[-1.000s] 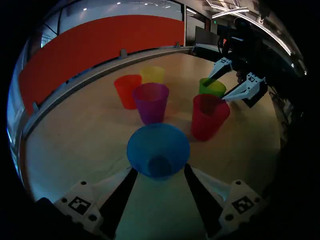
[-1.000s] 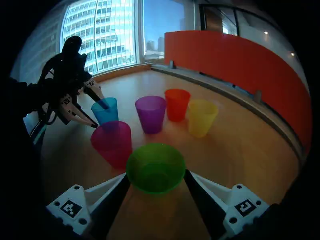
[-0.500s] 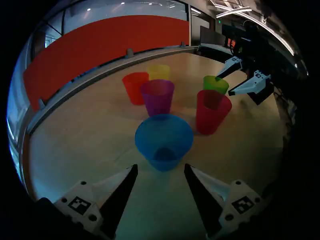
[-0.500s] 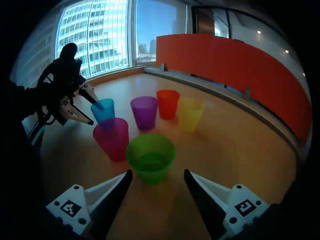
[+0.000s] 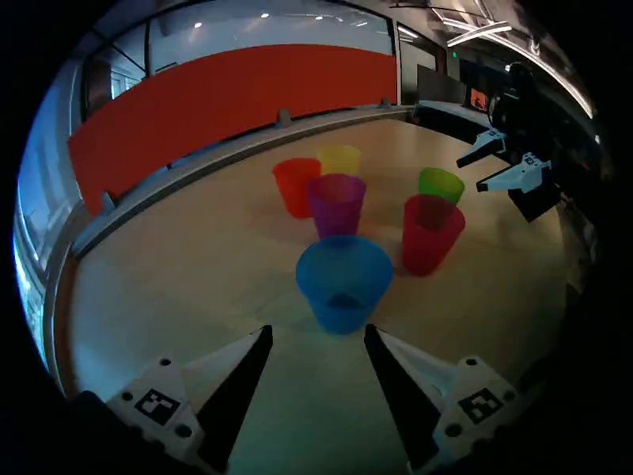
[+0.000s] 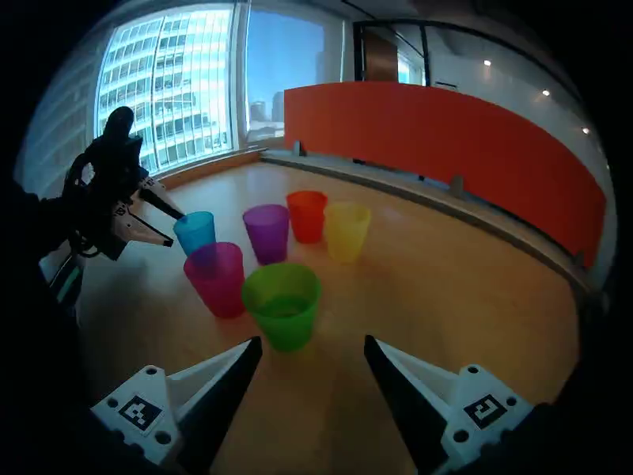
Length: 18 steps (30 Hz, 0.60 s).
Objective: Pour water
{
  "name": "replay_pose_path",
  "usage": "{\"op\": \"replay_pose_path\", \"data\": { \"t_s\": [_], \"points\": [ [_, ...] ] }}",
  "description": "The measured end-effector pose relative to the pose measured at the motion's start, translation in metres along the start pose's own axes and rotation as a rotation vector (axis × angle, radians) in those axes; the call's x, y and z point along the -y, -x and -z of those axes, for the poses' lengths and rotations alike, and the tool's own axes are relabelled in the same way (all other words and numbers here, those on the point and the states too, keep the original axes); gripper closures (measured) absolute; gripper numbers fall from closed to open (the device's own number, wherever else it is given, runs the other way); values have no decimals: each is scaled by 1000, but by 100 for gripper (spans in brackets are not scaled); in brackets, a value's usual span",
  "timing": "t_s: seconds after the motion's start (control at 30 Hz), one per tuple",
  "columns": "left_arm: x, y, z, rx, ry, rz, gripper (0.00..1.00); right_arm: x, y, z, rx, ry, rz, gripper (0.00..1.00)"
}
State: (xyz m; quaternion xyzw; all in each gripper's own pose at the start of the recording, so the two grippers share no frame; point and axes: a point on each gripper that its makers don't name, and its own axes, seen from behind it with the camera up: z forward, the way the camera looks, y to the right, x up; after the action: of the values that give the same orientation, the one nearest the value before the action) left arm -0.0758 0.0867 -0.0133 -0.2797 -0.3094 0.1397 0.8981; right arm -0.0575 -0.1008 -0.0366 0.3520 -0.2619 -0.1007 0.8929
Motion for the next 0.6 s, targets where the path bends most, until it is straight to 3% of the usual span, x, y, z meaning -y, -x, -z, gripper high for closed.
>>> {"op": "replay_pose_path", "data": {
  "t_s": [0.3, 0.6],
  "points": [
    [19, -22, 23, -106, -104, 62, 14, -6, -19, 19, -82, 77, -33, 0],
    [46, -44, 49, -243, -227, 119, 14, -28, -46, 41, -194, 207, -78, 0]
  ]
}}
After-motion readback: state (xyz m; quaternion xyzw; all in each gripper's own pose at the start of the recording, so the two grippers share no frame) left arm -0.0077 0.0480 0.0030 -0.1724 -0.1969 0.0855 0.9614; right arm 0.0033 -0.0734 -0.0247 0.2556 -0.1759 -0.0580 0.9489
